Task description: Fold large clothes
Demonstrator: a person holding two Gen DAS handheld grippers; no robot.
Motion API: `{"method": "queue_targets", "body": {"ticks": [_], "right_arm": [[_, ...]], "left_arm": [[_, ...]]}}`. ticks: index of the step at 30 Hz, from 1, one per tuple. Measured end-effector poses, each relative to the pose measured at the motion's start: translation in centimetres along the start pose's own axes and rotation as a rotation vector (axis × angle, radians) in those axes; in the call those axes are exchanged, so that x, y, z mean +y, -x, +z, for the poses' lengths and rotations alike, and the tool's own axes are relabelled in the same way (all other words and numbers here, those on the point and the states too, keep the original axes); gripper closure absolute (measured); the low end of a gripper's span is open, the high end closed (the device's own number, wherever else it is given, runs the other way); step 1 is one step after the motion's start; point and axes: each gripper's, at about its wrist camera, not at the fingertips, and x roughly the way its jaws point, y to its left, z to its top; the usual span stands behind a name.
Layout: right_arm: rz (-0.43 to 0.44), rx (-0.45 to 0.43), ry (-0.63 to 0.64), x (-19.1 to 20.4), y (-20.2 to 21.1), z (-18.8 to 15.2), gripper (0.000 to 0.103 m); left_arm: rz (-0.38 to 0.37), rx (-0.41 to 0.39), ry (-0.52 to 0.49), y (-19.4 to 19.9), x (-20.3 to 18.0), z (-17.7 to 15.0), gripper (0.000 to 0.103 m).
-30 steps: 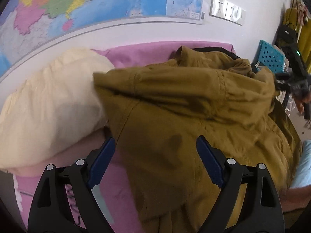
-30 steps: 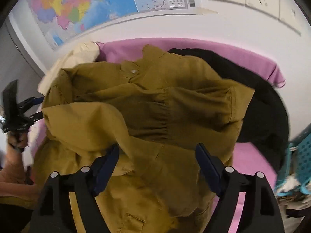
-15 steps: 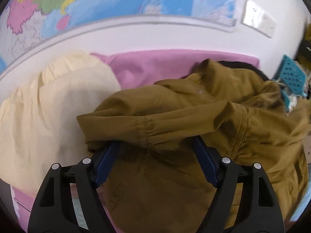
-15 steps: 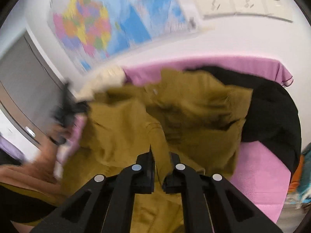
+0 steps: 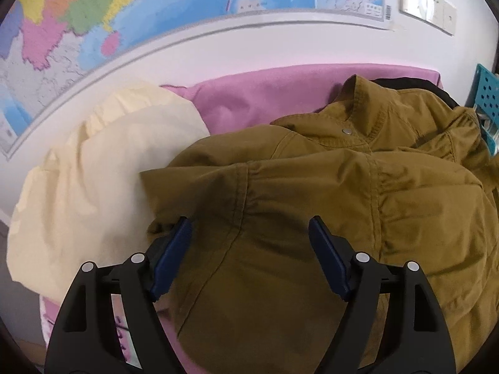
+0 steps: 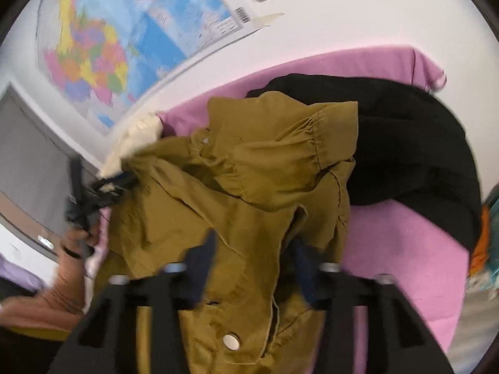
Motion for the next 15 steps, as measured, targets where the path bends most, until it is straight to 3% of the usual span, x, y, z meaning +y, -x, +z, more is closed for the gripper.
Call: {"method": "queue_targets", "body": {"ticks": [3, 10, 15], "right_arm": [[-0.040, -0.035, 0.034, 0.9, 0.4, 0.5, 0.101], [-0.041, -0.254, 0.125, 3.1, 3.7, 2.6, 0.101], [-0.188, -0.080, 0.030, -0.7, -2.6, 1.8, 0.097]], "left_arm": [[-0.005, -0.018, -0.014, 0.8, 0.0, -0.7, 0.025], [-0.014, -0.038, 0.038, 0.9, 0.8, -1.6, 0.025], [0.002, -0.047, 0.046, 1.3, 0.9, -2.6, 0.025]]}}
